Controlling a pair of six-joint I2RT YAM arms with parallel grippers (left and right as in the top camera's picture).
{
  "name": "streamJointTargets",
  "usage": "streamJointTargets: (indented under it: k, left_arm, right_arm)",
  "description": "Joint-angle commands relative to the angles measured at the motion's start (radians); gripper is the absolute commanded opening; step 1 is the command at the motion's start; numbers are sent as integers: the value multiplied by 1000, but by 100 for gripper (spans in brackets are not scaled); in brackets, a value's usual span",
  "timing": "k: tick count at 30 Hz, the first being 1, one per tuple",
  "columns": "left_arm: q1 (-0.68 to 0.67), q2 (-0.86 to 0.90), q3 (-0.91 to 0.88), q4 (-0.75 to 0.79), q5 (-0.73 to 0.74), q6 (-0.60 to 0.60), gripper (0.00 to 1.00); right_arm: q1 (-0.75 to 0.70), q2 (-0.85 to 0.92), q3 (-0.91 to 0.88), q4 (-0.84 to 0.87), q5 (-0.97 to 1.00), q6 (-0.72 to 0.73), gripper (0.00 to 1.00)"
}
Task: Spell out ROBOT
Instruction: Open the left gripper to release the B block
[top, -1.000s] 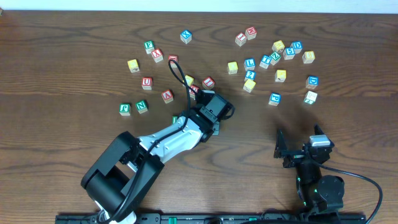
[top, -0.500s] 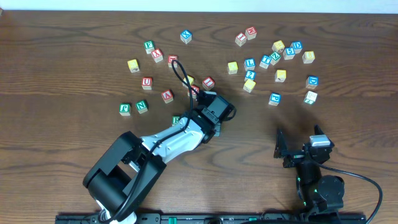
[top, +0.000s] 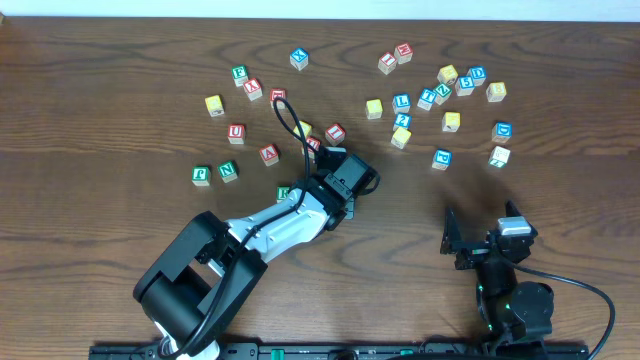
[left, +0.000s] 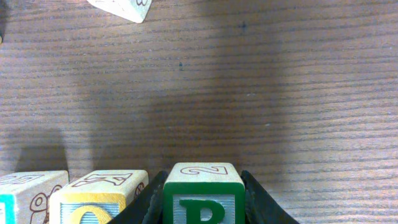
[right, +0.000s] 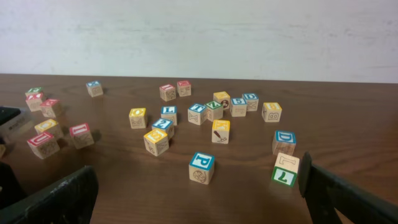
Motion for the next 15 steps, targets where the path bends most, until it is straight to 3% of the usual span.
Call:
streamJointTargets:
  k: [1, 15]
  left_arm:
    - [-2, 21, -5, -20, 26, -19, 7]
    - [-2, 21, -5, -14, 30, -37, 7]
  right_arm:
    - [-9, -6, -1, -4, 1, 6, 99]
    - [-9, -6, -1, -4, 1, 6, 99]
